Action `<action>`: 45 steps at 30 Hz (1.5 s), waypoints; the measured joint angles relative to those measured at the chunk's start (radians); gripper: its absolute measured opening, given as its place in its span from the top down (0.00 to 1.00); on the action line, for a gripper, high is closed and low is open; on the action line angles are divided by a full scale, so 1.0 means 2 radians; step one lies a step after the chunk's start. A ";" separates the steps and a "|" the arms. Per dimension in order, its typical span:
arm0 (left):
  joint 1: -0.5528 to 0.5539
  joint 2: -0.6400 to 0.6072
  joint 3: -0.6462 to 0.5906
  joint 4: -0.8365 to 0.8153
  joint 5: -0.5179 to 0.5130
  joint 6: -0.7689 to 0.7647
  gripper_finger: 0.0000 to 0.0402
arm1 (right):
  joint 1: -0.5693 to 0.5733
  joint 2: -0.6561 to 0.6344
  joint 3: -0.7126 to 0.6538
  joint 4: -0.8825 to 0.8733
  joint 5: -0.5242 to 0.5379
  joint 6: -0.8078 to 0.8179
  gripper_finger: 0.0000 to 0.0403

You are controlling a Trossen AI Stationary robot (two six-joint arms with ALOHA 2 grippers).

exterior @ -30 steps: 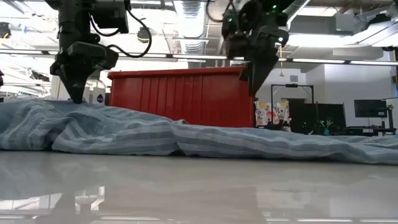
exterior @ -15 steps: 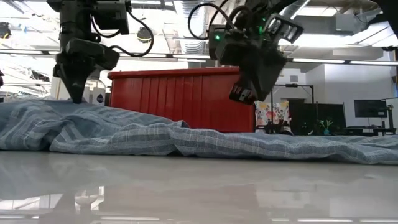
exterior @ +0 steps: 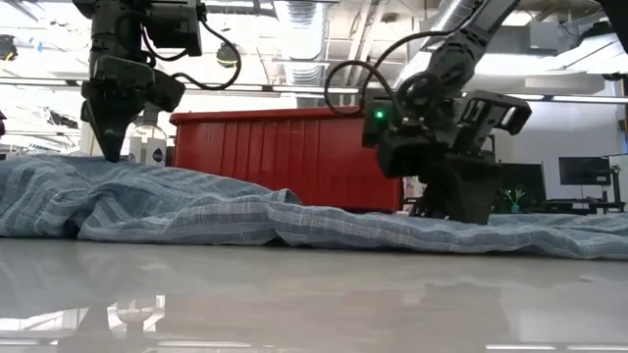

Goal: Fold Laundry from Bin
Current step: Fold the light blue shirt

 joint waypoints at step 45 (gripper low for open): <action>-0.407 -0.139 -0.057 0.104 -0.076 -0.359 0.62 | -0.005 -0.009 -0.064 0.024 0.061 -0.015 0.92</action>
